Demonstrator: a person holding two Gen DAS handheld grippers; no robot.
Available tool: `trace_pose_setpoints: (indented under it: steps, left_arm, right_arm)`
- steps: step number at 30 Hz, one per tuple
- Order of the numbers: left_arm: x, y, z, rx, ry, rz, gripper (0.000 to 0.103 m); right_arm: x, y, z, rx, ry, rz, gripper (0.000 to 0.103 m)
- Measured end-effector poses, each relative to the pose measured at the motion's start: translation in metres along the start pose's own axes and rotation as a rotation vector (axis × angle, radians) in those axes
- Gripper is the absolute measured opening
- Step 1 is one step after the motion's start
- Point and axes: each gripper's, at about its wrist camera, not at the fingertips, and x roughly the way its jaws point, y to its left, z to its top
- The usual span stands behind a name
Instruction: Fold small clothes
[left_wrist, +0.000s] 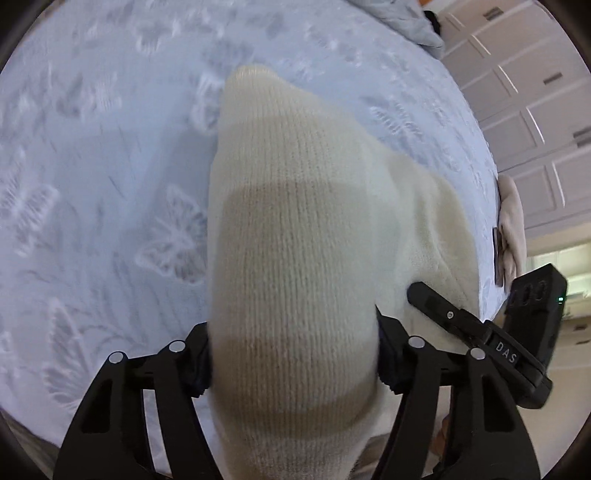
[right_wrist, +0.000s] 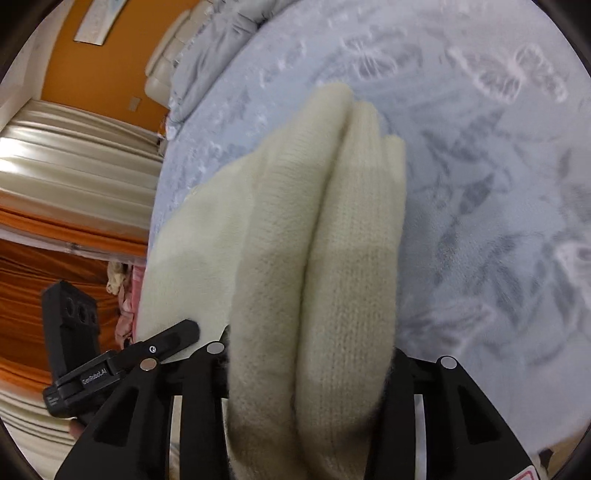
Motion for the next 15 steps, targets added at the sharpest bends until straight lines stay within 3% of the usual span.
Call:
trace_pose_setpoints:
  steps: [7, 15]
  left_arm:
    - [-0.085, -0.035, -0.029, 0.126, -0.123, 0.04, 0.064]
    - [-0.17, -0.062, -0.066, 0.209, -0.264, 0.027, 0.065]
  right_arm:
    - [-0.073, 0.038, -0.033, -0.026, -0.129, 0.054, 0.037]
    - [-0.15, 0.085, -0.068, -0.107, -0.247, 0.114, 0.037]
